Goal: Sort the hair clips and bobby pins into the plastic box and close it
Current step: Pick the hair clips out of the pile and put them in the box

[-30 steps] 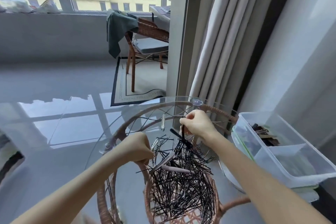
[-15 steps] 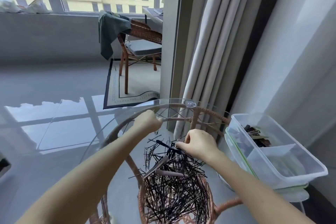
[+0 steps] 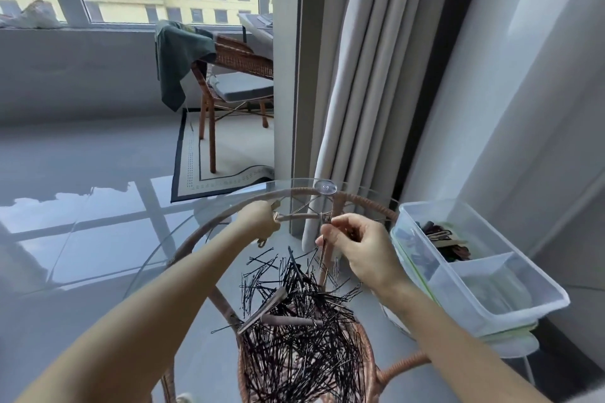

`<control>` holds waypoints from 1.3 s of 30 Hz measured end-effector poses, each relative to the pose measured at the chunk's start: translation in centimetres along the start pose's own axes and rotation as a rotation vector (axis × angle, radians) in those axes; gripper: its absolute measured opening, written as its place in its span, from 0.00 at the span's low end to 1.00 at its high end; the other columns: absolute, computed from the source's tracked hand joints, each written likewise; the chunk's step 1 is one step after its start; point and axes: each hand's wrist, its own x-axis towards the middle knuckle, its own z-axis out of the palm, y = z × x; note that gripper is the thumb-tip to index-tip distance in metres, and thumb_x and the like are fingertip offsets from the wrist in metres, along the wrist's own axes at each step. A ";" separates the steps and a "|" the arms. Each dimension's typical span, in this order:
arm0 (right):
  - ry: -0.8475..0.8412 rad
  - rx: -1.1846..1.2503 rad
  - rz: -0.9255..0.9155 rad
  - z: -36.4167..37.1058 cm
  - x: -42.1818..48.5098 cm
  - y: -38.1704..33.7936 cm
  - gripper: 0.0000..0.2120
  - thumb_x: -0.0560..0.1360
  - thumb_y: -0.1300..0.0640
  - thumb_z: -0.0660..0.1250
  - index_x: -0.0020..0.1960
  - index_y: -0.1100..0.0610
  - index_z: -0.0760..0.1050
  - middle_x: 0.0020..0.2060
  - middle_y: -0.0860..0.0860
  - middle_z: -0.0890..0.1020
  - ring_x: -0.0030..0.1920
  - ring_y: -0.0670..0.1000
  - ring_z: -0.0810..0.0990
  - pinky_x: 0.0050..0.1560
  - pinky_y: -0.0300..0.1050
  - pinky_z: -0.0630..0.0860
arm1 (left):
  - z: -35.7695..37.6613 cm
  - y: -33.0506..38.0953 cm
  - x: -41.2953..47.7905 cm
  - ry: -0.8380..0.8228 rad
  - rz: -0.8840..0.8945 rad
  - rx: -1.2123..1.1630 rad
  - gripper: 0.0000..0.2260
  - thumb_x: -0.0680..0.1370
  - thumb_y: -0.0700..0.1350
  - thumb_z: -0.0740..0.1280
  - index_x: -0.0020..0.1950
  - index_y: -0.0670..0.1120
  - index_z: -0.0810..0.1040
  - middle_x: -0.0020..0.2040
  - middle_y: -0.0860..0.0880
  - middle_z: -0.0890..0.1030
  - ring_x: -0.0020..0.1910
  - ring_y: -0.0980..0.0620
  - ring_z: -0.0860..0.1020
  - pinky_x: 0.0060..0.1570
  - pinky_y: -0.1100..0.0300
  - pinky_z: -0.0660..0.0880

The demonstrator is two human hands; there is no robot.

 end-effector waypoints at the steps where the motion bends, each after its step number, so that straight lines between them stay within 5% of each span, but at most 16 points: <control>1: 0.042 0.125 0.003 -0.4 -0.3 -0.2 0.06 0.71 0.51 0.69 0.41 0.54 0.79 0.34 0.51 0.85 0.29 0.41 0.77 0.31 0.28 0.72 | -0.4 0.4 -0.3 -0.003 0.016 -0.045 0.05 0.77 0.44 0.63 0.50 0.44 0.75 0.31 0.50 0.73 0.27 0.56 0.69 0.21 0.70 0.67; 3: 0.132 0.285 0.019 -1.6 -0.7 -0.5 0.08 0.73 0.54 0.67 0.43 0.59 0.78 0.30 0.51 0.84 0.23 0.39 0.73 0.25 0.26 0.68 | -1.4 1.9 -0.7 -0.047 0.045 -0.226 0.07 0.77 0.46 0.62 0.40 0.47 0.70 0.28 0.50 0.70 0.23 0.56 0.66 0.18 0.68 0.64; 6: 0.421 0.204 0.028 -5.7 -0.6 -0.6 0.10 0.75 0.54 0.65 0.40 0.60 0.76 0.27 0.48 0.82 0.21 0.39 0.72 0.24 0.27 0.67 | -2.5 6.8 -1.7 -0.185 0.063 -0.624 0.15 0.78 0.46 0.62 0.32 0.43 0.70 0.24 0.49 0.68 0.18 0.56 0.64 0.19 0.66 0.62; 10: 0.771 0.264 0.282 -12.7 1.0 -0.1 0.12 0.75 0.54 0.64 0.35 0.57 0.70 0.21 0.48 0.77 0.14 0.41 0.66 0.17 0.30 0.62 | -2.8 16.4 -3.3 -0.502 0.067 -1.050 0.16 0.78 0.43 0.59 0.29 0.45 0.66 0.21 0.50 0.69 0.16 0.57 0.65 0.25 0.66 0.62; 14: 0.529 0.264 0.580 -15.3 2.5 1.4 0.14 0.78 0.59 0.60 0.33 0.58 0.66 0.24 0.56 0.73 0.11 0.41 0.62 0.13 0.29 0.56 | -1.2 23.1 -4.0 -0.445 0.145 -0.816 0.13 0.77 0.39 0.57 0.31 0.45 0.63 0.27 0.46 0.64 0.23 0.51 0.63 0.27 0.63 0.62; 17: 0.365 0.203 0.663 -15.9 3.0 1.3 0.12 0.77 0.64 0.59 0.35 0.61 0.69 0.31 0.58 0.72 0.20 0.48 0.74 0.16 0.34 0.71 | -0.3 25.1 -4.2 -0.383 0.172 -0.537 0.09 0.77 0.38 0.56 0.38 0.40 0.69 0.33 0.42 0.70 0.32 0.45 0.74 0.30 0.60 0.70; 20: 0.297 0.166 0.697 -16.7 3.2 0.1 0.02 0.77 0.66 0.58 0.47 0.65 0.68 0.38 0.59 0.71 0.33 0.57 0.76 0.27 0.46 0.79 | -0.6 24.0 -3.6 -0.434 0.165 -0.408 0.13 0.79 0.39 0.57 0.61 0.35 0.71 0.58 0.40 0.76 0.56 0.41 0.78 0.35 0.58 0.78; 22: 0.305 0.107 0.706 -17.0 3.1 -0.2 0.02 0.78 0.66 0.55 0.50 0.64 0.65 0.45 0.61 0.70 0.37 0.59 0.75 0.33 0.53 0.81 | -1.3 22.8 -3.4 -0.411 0.224 -0.407 0.14 0.77 0.41 0.61 0.62 0.39 0.73 0.61 0.42 0.77 0.57 0.43 0.79 0.29 0.63 0.78; 25: 0.355 -0.193 0.536 -16.4 2.2 -0.6 0.11 0.75 0.68 0.54 0.36 0.61 0.69 0.37 0.57 0.72 0.37 0.58 0.73 0.42 0.57 0.78 | -2.4 21.3 -3.8 -0.255 0.170 -0.508 0.08 0.75 0.38 0.63 0.50 0.40 0.80 0.54 0.42 0.82 0.39 0.53 0.82 0.21 0.74 0.71; 27: 0.340 -0.673 0.338 -15.1 1.0 -1.0 0.15 0.73 0.65 0.57 0.28 0.57 0.67 0.32 0.53 0.60 0.34 0.57 0.70 0.32 0.48 0.71 | -3.1 19.0 -3.5 -0.233 0.222 -0.501 0.09 0.75 0.36 0.61 0.49 0.39 0.80 0.48 0.41 0.83 0.34 0.52 0.80 0.32 0.67 0.78; 29: 0.318 -0.944 0.171 -12.7 -0.4 -1.8 0.13 0.73 0.63 0.59 0.30 0.58 0.71 0.27 0.57 0.72 0.35 0.60 0.71 0.30 0.46 0.64 | -4.2 14.9 -4.5 -0.268 0.232 -0.447 0.09 0.75 0.36 0.62 0.45 0.44 0.81 0.41 0.45 0.81 0.32 0.53 0.79 0.33 0.64 0.79; 31: 0.227 -0.917 0.014 -9.6 -1.5 -2.6 0.12 0.74 0.60 0.60 0.34 0.53 0.76 0.31 0.53 0.78 0.39 0.60 0.76 0.35 0.47 0.68 | -4.4 10.4 -5.3 -0.249 0.247 -0.316 0.10 0.75 0.37 0.63 0.41 0.48 0.82 0.37 0.49 0.80 0.30 0.56 0.76 0.31 0.67 0.76; 34: -0.118 -0.731 -0.110 -4.2 -2.6 -3.2 0.06 0.73 0.56 0.65 0.45 0.52 0.81 0.42 0.50 0.85 0.45 0.51 0.80 0.48 0.47 0.76 | -3.6 4.9 -7.6 -0.147 0.224 -0.072 0.06 0.74 0.43 0.66 0.47 0.45 0.82 0.33 0.53 0.78 0.28 0.59 0.73 0.27 0.71 0.72; 39: -0.438 -0.863 -0.275 2.5 -2.5 -1.8 0.10 0.76 0.51 0.63 0.53 0.53 0.78 0.50 0.52 0.81 0.54 0.54 0.75 0.56 0.49 0.72 | -0.6 -0.5 -11.5 -0.175 0.159 0.128 0.09 0.71 0.53 0.69 0.45 0.49 0.80 0.40 0.55 0.78 0.34 0.59 0.74 0.32 0.67 0.72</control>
